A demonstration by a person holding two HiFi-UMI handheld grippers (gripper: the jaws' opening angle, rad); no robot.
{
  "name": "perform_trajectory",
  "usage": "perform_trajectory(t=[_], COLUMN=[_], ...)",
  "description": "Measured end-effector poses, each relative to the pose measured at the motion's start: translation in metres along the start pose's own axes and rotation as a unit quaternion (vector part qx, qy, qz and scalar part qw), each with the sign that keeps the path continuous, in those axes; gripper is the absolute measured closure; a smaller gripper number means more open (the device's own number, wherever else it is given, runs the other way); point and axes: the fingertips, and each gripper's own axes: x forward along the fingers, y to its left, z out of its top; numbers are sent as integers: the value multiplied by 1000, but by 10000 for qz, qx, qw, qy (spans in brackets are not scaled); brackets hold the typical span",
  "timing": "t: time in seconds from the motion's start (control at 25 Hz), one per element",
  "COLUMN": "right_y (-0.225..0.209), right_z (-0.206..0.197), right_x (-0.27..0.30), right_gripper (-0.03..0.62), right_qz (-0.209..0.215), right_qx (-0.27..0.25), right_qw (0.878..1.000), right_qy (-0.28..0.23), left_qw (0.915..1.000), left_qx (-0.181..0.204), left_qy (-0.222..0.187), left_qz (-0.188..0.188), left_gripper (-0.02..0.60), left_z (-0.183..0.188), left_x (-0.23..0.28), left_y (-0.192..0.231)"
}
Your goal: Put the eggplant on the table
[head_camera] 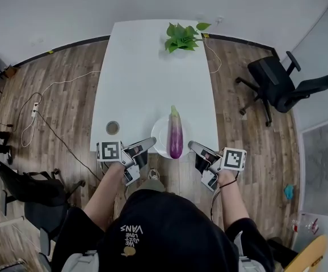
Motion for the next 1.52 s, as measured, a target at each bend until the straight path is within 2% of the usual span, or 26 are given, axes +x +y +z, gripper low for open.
perform_trajectory(t=[0.32, 0.52, 0.64, 0.76, 0.88, 1.08, 1.2, 1.52], right_y=[-8, -15, -21, -28, -37, -54, -64, -98], right_z=[43, 63, 76, 95, 111, 136, 149, 172], right_x=[42, 58, 65, 73, 77, 85, 93, 105], right_gripper=[568, 568, 568, 568, 568, 568, 568, 568], right_qz=[-62, -131, -146, -112, -107, -83, -48, -169], right_qx=[25, 68, 120, 25, -14, -2, -30, 76], right_qw=[9997, 9994, 9994, 9997, 9999, 10000, 9999, 9996], right_qy=[-249, -326, -295, -230, -112, 49, 109, 223], left_qw=[9995, 9993, 9993, 9993, 9991, 10000, 9999, 9999], left_qx=[111, -136, -89, 156, 287, 57, 159, 92], left_qy=[277, 264, 272, 297, 254, 42, -39, -77], left_qz=[-103, -243, -227, -191, -152, -61, -48, 35], left_gripper=[561, 561, 561, 561, 561, 561, 561, 561], left_z=[64, 89, 102, 119, 128, 143, 156, 175], left_x=[12, 22, 31, 42, 54, 71, 80, 101], left_y=[13, 18, 24, 34, 41, 55, 65, 91])
